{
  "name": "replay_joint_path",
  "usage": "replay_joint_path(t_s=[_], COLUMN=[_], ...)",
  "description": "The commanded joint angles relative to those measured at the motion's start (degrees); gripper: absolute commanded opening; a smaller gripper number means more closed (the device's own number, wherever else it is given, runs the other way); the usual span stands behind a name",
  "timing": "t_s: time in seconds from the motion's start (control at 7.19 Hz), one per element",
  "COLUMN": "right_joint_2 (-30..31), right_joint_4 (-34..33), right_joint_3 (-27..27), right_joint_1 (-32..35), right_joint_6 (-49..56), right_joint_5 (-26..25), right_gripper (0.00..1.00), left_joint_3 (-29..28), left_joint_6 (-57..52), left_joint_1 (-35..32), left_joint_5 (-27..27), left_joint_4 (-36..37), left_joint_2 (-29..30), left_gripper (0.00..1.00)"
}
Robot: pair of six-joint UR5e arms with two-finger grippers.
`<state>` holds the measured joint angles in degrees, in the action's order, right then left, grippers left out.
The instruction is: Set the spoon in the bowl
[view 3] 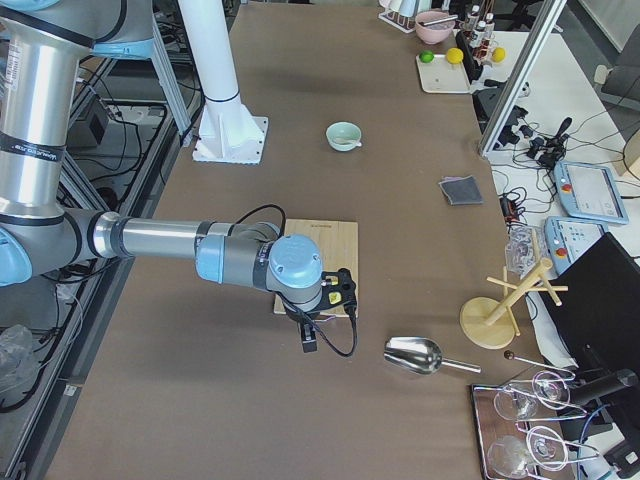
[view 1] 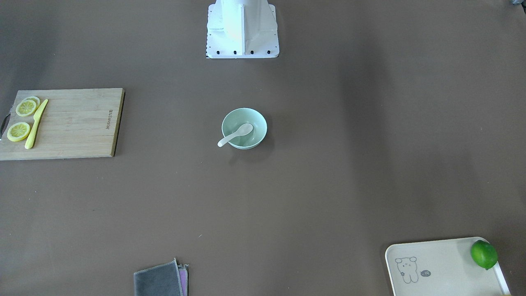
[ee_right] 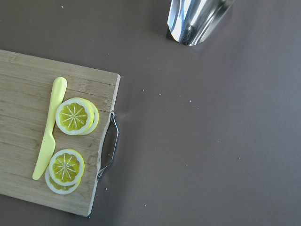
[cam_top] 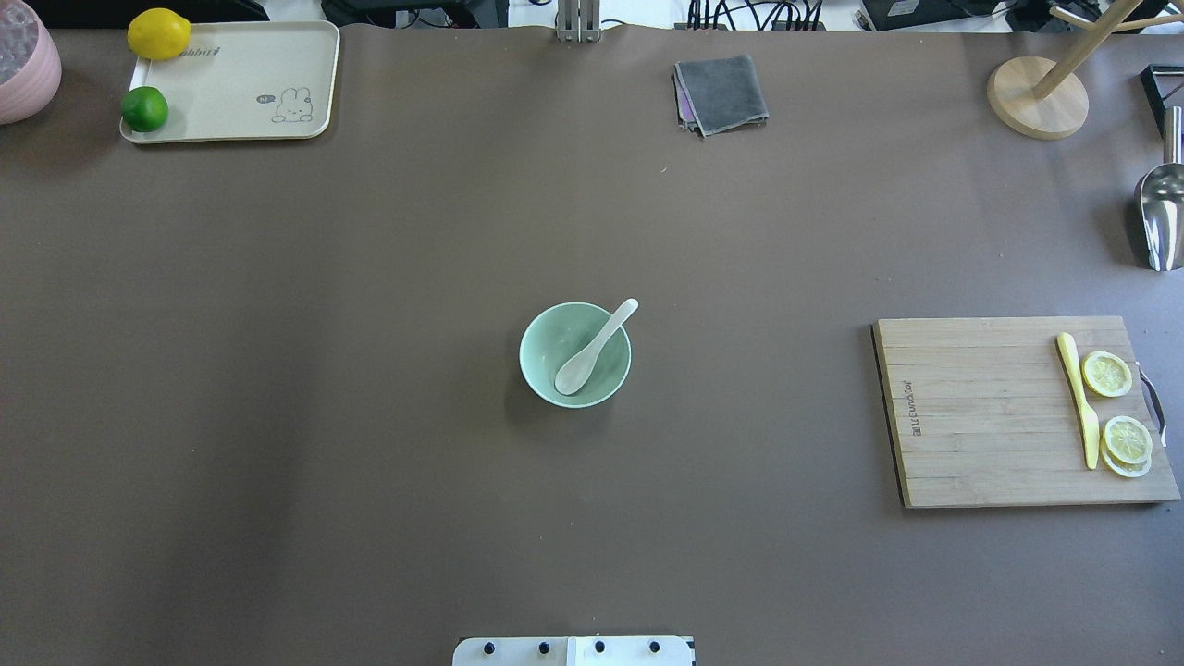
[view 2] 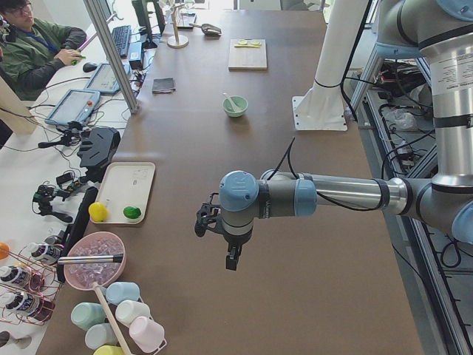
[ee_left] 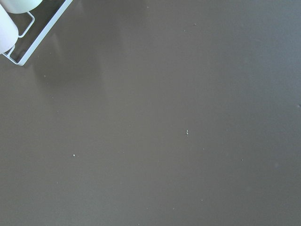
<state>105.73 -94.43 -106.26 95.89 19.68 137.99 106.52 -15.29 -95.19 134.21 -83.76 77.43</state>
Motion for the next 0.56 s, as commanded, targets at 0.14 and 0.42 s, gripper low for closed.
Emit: replay_joint_path(t_s=[0.14,0.42], right_joint_2=[0.0,0.0], right_joint_4=[-0.1,-0.1], right_joint_3=[0.0,0.1], right_joint_1=[-0.2,-0.5], right_joint_6=[0.0,0.0], right_joint_5=[0.0,0.0], right_gripper=[1.00,1.00], left_joint_3=[0.0,-0.1], left_joint_6=[0.0,0.0], left_joint_1=[0.0,0.0], left_joint_5=[0.0,0.0], left_joint_4=[0.0,0.0], left_joint_2=[0.0,0.0], left_gripper=[0.99,0.99])
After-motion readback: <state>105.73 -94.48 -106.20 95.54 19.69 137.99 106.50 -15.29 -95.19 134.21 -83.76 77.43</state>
